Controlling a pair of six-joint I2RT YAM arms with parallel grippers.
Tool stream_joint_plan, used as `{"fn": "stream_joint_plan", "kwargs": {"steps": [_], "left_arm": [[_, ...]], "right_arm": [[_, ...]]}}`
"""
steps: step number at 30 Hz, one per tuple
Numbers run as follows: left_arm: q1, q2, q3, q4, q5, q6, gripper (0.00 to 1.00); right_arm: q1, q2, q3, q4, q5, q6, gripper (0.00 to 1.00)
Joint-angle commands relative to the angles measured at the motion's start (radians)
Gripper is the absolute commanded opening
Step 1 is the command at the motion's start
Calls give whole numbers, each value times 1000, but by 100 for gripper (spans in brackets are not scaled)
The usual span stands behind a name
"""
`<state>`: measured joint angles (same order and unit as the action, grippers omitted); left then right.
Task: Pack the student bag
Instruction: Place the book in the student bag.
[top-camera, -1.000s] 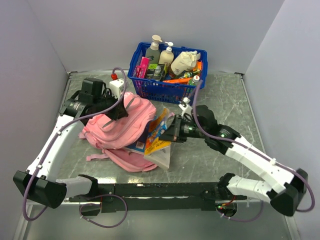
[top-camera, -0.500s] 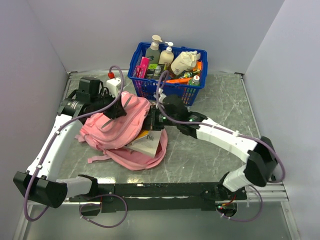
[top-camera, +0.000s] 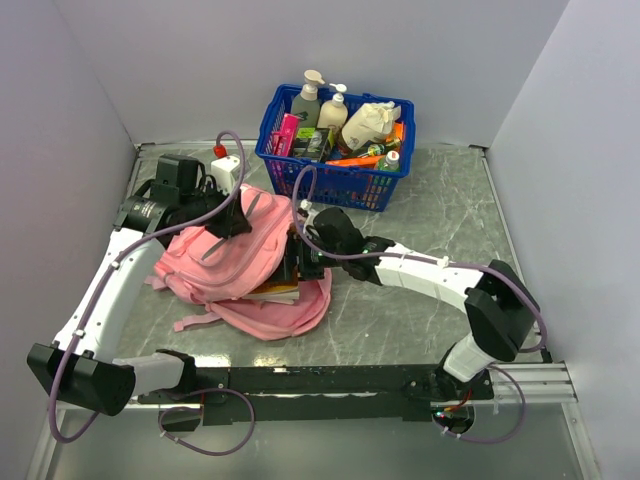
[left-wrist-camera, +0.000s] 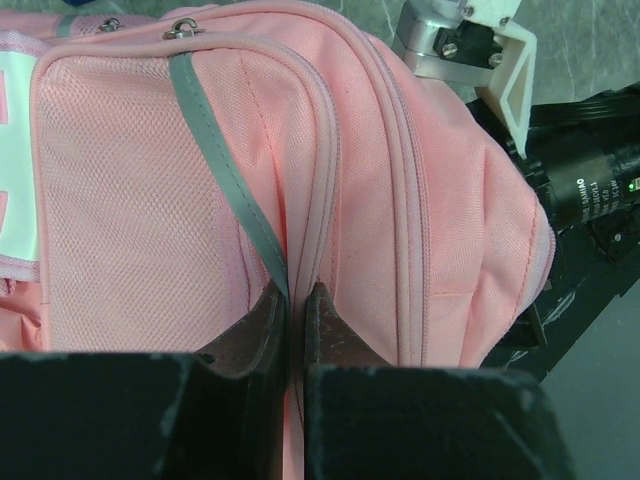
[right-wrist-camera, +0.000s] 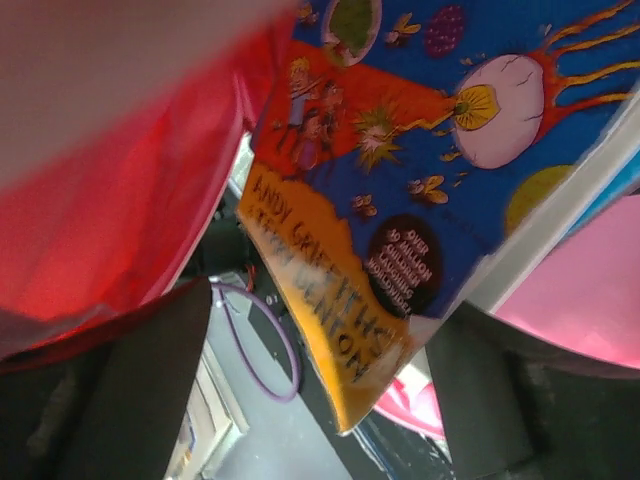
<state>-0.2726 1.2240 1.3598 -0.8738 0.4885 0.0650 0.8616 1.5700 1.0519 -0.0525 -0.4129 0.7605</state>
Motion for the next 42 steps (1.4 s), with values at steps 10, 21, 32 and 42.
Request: {"fn": "stream_joint_plan", "kwargs": {"steps": [10, 21, 32, 42], "left_arm": [[0, -27, 59, 130, 85, -14, 3], [1, -29, 61, 125, 99, -24, 3], [1, -12, 29, 110, 136, -4, 7], [1, -20, -8, 119, 171, 21, 8]], "right_arm": [[-72, -330, -107, -173, 77, -116, 38], [-138, -36, -90, -50, 169, -102, 12], [-66, 96, 20, 167, 71, 17, 9], [-36, 108, 11, 158, 86, 39, 16]]}}
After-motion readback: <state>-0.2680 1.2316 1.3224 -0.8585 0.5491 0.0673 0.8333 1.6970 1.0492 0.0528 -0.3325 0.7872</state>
